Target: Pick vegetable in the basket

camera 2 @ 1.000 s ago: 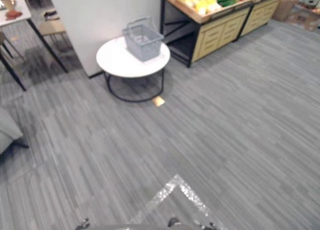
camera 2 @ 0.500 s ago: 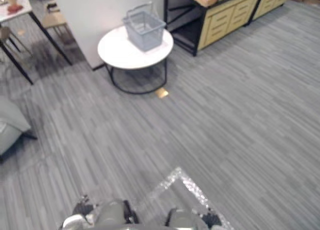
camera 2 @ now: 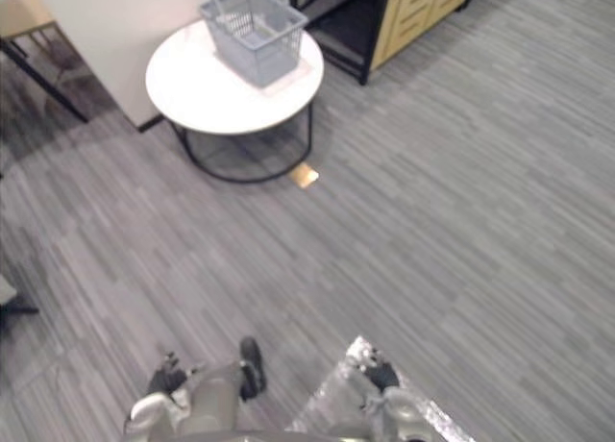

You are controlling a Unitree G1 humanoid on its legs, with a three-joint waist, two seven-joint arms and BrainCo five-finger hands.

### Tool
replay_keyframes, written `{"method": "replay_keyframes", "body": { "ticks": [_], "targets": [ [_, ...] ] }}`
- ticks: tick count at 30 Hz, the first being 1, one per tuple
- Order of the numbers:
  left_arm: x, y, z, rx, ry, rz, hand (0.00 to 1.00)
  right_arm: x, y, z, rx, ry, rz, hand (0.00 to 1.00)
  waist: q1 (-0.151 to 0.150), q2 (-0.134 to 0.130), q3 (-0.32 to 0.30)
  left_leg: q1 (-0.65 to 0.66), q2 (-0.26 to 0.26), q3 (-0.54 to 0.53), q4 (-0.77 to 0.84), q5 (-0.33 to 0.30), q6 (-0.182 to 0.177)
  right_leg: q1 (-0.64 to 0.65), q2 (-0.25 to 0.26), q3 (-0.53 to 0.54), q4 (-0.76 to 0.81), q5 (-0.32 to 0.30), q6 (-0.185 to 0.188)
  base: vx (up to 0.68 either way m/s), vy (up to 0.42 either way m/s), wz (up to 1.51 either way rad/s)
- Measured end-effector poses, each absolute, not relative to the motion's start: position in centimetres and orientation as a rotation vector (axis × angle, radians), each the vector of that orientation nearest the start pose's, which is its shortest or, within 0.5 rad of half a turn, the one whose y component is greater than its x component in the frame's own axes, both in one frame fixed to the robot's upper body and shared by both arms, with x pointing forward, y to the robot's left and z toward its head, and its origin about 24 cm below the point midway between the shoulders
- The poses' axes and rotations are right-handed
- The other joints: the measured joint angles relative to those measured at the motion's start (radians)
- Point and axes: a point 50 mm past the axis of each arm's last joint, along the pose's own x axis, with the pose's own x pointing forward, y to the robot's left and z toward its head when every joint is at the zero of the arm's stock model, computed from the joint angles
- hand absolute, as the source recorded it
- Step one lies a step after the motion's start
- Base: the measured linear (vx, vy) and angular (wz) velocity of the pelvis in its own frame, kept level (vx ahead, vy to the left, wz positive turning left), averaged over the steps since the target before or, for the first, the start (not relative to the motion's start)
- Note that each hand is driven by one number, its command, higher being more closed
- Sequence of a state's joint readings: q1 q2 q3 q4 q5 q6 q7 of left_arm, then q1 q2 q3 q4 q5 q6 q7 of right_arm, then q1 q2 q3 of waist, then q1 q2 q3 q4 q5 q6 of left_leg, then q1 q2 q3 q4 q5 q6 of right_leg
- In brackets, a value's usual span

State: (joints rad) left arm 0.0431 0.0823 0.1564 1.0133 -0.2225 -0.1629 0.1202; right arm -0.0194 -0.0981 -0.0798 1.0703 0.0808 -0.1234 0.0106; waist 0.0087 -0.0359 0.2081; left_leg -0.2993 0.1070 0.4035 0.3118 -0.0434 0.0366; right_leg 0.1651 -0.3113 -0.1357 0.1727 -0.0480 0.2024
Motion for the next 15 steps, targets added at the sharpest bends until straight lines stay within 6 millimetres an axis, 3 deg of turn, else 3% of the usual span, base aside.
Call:
{"method": "replay_keyframes", "body": {
  "ticks": [3,4,5,6,8,10,11,13,15],
  "targets": [
    [12.0,21.1,-14.8,-0.082,0.912,0.403,0.0,12.2,-20.4,-15.2,0.035,0.971,-0.202,0.0,-0.006,0.002,-0.011,0.113,-0.03,0.021,-0.056,-0.054,0.001,-0.124,-0.053,0.005,0.316,0.146,-0.035,0.43,0.325,-0.18],
    [12.0,20.9,-14.9,-0.061,0.919,0.378,0.0,11.4,-20.8,-15.4,0.051,0.985,-0.237,0.0,-0.01,0.001,-0.013,0.16,-0.04,0.027,-0.08,-0.087,0.011,-0.192,-0.081,0.008,0.479,0.228,-0.039,0.37,0.258,0.06],
    [12.3,21.0,-14.8,-0.043,0.918,0.361,0.0,11.4,-21.1,-15.4,0.049,0.981,-0.25,0.0,-0.026,-0.007,-0.012,0.195,-0.054,0.02,-0.097,-0.097,0.018,-0.275,-0.096,0.005,0.661,0.204,-0.058,0.36,0.212,0.14],
    [12.5,21.2,-14.7,-0.028,0.912,0.352,0.0,11.4,-21.2,-15.3,0.05,0.98,-0.256,0.0,-0.032,-0.011,-0.009,0.22,-0.058,0.017,-0.113,-0.097,0.018,-0.307,-0.093,0.002,0.739,0.179,-0.071,0.34,0.119,0.16],
    [13.2,21.0,-14.5,-0.014,0.898,0.335,0.0,10.3,-22.2,-15.5,0.055,1.004,-0.306,0.0,-0.04,0.013,0.006,0.365,-0.057,0.0,-0.2,-0.117,0.002,-0.373,-0.068,-0.1,0.886,0.052,-0.115,0.32,0.058,-0.07],
    [13.9,20.8,-14.2,-0.015,0.879,0.334,0.0,8.9,-22.4,-15.8,0.05,1.044,-0.322,0.0,-0.046,0.022,0.012,0.446,-0.056,-0.007,-0.24,-0.139,-0.012,-0.406,-0.059,-0.197,0.868,-0.062,-0.142,0.29,-0.037,0.02],
    [14.6,20.8,-13.9,-0.015,0.856,0.336,0.0,8.7,-22.4,-15.9,0.06,1.045,-0.328,0.0,-0.065,0.024,0.013,0.464,-0.051,-0.011,-0.237,-0.159,-0.024,-0.446,-0.051,-0.261,0.789,-0.104,-0.152,0.26,-0.121,0.1],
    [15.8,20.7,-13.4,-0.016,0.823,0.333,0.0,9.1,-22.4,-15.8,0.065,1.034,-0.332,0.0,-0.087,0.03,0.016,0.472,-0.038,-0.03,-0.23,-0.186,-0.041,-0.497,-0.026,-0.312,0.589,-0.106,-0.157,0.23,-0.213,0.27],
    [17.0,20.3,-13.0,-0.024,0.794,0.322,0.0,8.7,-22.5,-15.9,0.075,1.047,-0.35,0.0,-0.089,0.038,0.024,0.497,-0.017,-0.051,-0.231,-0.204,-0.081,-0.491,0.019,-0.295,0.283,-0.061,-0.122,0.28,-0.285,0.35]
  ]
}}
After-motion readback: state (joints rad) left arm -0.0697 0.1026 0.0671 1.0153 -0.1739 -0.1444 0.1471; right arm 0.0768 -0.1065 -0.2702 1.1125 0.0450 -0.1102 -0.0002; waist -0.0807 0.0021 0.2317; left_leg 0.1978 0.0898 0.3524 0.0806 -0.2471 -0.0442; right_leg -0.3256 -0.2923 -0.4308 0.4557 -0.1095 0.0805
